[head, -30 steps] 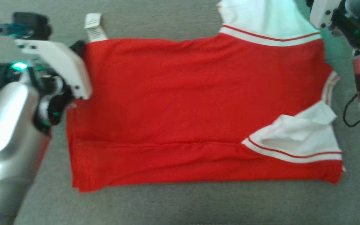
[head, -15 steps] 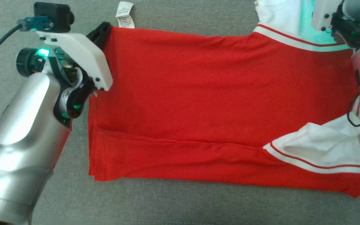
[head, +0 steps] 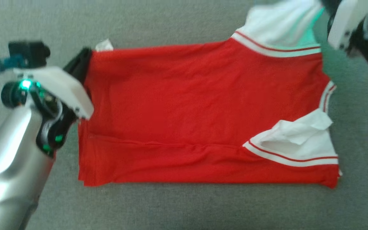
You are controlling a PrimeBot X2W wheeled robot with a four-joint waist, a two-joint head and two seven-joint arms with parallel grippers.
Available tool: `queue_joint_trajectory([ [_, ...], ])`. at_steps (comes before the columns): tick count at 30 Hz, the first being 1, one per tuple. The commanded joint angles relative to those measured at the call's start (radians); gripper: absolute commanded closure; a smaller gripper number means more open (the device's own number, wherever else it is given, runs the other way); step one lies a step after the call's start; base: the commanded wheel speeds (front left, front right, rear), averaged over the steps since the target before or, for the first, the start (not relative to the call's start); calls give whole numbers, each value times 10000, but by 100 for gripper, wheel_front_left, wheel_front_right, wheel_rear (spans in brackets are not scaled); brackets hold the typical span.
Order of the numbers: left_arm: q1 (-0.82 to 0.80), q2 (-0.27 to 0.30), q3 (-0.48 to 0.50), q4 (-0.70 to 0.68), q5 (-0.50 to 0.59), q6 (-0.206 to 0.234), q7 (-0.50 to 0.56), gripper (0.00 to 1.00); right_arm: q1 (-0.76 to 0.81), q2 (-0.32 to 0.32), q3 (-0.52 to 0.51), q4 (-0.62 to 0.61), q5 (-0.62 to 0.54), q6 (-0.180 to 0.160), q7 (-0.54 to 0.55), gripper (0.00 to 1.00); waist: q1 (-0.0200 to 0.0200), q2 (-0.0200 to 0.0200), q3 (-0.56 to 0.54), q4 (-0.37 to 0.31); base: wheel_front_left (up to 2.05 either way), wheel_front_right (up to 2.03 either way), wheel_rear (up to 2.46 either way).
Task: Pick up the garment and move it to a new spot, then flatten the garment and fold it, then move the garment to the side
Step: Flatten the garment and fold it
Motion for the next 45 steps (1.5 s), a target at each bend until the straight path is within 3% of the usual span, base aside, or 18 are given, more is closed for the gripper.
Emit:
queue_joint_trajectory([
  [1, -9, 578, 477, -452, -54, -168, -147, 100, 348, -221, 160, -748, 388, 67, 169, 100, 1, 0, -424, -225, 0, 0, 0],
  [7, 1051, 926, 276, -839, -54, -652, -581, 100, 1905, -1025, 402, -2541, 1481, 67, 855, 100, 1, 0, -1112, -310, 0, 0, 0],
  [15, 2025, 1472, -122, -925, 475, -1013, -1406, 100, 4380, -1858, -138, -4705, 2044, 67, 2224, 100, 1, 0, -1703, -383, 0, 0, 0],
  [19, 2229, 1649, -311, -784, 768, -1115, -1823, 100, 5753, -1829, -846, -5777, 2058, 67, 2881, 100, 1, 0, -1799, -428, 0, 0, 0],
  [27, 2387, 1669, -498, -232, 1056, -1194, -2551, 100, 7997, -1048, -2153, -7544, 1424, 67, 3997, 100, 1, 0, -1843, -582, 0, 0, 0],
  [28, 2424, 1654, -552, -149, 1036, -1208, -2531, 100, 8172, -902, -2248, -7737, 1336, 67, 4078, 70, 1, 0, -1851, -599, 0, 0, 0],
  [29, 2458, 1631, -596, -82, 999, -1220, -2506, 100, 8353, -761, -2319, -7894, 1281, 67, 4189, 0, 1, 0, -1863, -609, 0, 0, 0],
  [30, 2488, 1609, -635, -49, 986, -1227, -2513, 96, 8546, -642, -2389, -7999, 1237, 67, 4371, 0, 1, 0, -1876, -616, 0, 0, 0],
  [31, 2517, 1573, -632, -44, 973, -1214, -2580, 32, 8709, -575, -2431, -8130, 1166, 67, 4544, 0, 1, 0, -1887, -614, 0, 0, 0],
  [32, 2553, 1538, -614, -43, 975, -1167, -2670, 0, 8840, -517, -2496, -8263, 1093, 67, 4661, 0, 1, 0, -1898, -608, 0, 0, 0],
  [38, 3059, 1052, 61, -292, 518, -464, -3736, 0, 9132, -29, -3268, -8827, 270, 67, 4399, 0, 1, 0, -2132, -470, 0, 0, 0],
  [45, 3941, 303, 1504, -1277, -59, 501, -5867, 0, 9210, 1235, -4486, -8638, -1158, 67, 3060, 0, 1, 0, -2569, -106, 0, 0, 0],
])
